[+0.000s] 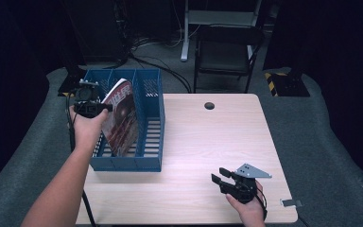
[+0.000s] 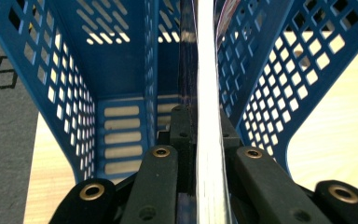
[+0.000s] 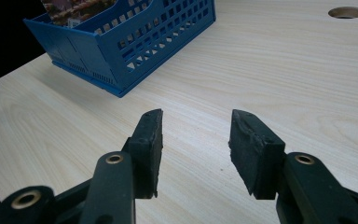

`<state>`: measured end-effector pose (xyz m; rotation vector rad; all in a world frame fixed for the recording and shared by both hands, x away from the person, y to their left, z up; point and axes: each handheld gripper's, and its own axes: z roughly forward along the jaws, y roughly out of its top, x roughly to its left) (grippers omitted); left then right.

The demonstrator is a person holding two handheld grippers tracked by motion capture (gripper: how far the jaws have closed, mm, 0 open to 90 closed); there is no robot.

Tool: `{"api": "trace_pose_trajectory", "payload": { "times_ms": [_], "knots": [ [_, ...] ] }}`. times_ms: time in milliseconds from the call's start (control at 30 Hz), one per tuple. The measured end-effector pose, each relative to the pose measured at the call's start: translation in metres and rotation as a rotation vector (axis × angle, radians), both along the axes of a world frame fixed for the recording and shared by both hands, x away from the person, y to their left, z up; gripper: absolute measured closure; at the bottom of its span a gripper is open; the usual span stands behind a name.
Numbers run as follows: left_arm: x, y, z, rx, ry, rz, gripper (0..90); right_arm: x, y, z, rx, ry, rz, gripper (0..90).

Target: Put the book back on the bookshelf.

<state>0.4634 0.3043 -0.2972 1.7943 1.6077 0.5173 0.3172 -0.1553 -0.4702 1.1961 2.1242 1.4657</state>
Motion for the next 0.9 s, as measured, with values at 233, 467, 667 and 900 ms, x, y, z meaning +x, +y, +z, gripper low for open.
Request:
{"api": "trace_pose_trajectory", "payload": {
  "times_ms": [233,467,667,900],
  "knots": [
    [-0.002,0.006,0.002,-0.003,0.05,-0.034,82.0,-0.001,0.001,0.0,-0.005,0.006,-0.001,54.2],
    [-0.008,0.008,0.003,-0.004,0.069,-0.053,81.0,0.0,0.001,-0.001,-0.006,0.003,-0.002,54.2],
    [-0.013,0.009,0.009,-0.003,0.074,-0.079,76.3,0.0,0.002,-0.001,-0.011,0.004,0.0,53.9],
    [-0.019,0.013,0.019,-0.01,0.078,-0.091,77.8,0.0,0.003,-0.002,-0.007,0.003,0.003,53.7]
  ]
}}
